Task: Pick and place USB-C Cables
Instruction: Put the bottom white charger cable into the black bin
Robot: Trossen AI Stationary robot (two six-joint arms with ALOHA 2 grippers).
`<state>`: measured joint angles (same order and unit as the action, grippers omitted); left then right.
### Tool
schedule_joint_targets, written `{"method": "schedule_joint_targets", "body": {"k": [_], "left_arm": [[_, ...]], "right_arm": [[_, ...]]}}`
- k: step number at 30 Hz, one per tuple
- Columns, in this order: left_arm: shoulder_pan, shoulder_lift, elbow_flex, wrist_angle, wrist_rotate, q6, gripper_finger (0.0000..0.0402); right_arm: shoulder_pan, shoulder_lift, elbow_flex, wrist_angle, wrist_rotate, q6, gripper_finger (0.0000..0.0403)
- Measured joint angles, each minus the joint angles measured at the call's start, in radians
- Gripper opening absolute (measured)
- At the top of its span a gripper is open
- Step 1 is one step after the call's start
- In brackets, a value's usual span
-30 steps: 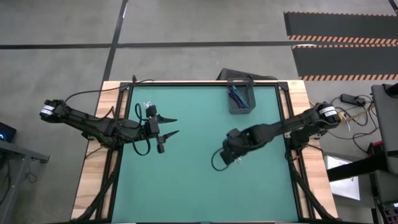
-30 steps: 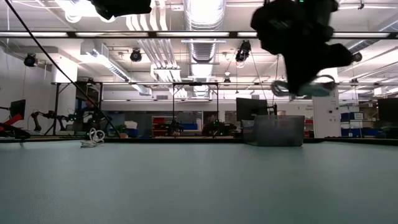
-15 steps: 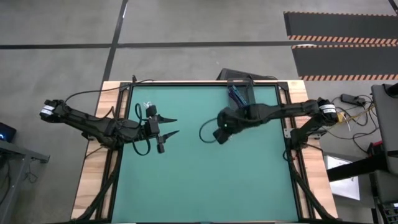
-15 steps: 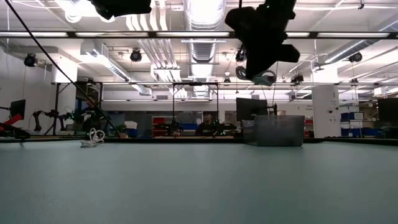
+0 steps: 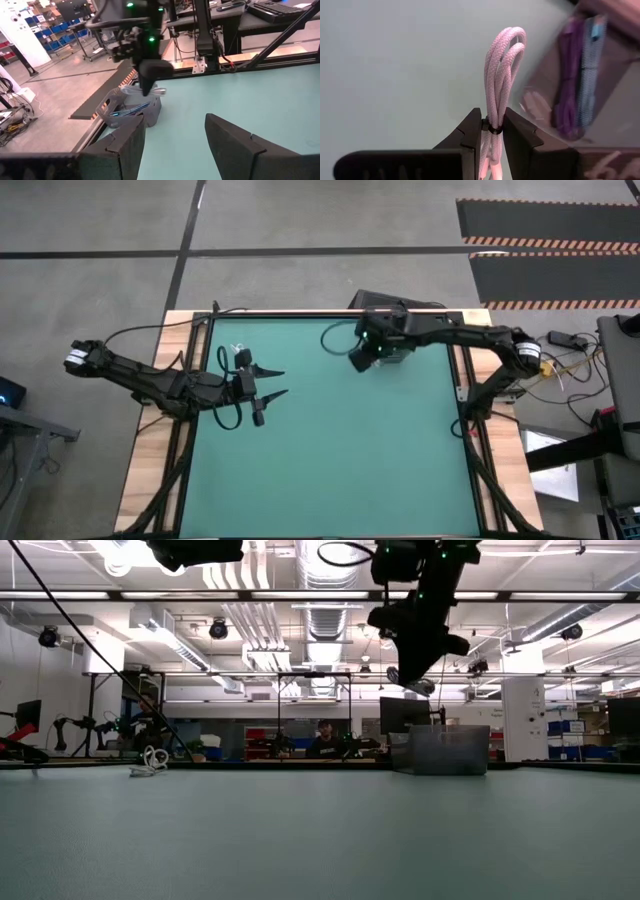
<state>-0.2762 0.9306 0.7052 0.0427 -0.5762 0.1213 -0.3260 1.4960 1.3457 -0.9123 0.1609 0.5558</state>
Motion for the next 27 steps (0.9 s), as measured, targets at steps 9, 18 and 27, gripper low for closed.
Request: {"method": "schedule_joint_targets", "body": {"k": [9,18,27], "left_arm": [[0.0,0.0,0.0,0.0,0.0,0.016,0.019],[0.0,0.0,0.0,0.001,0.0,0.017,0.0189],[0.0,0.0,0.0,0.001,-0.001,0.024,0.0189]], "right_arm": [[-0.163,0.0,0.002,0.012,0.018,-0.109,0.005],[-0.3,0.043,0.019,-0.043,0.011,-0.156,0.005],[-0.375,0.186,0.141,-0.167,-0.04,-0.223,0.005]]}}
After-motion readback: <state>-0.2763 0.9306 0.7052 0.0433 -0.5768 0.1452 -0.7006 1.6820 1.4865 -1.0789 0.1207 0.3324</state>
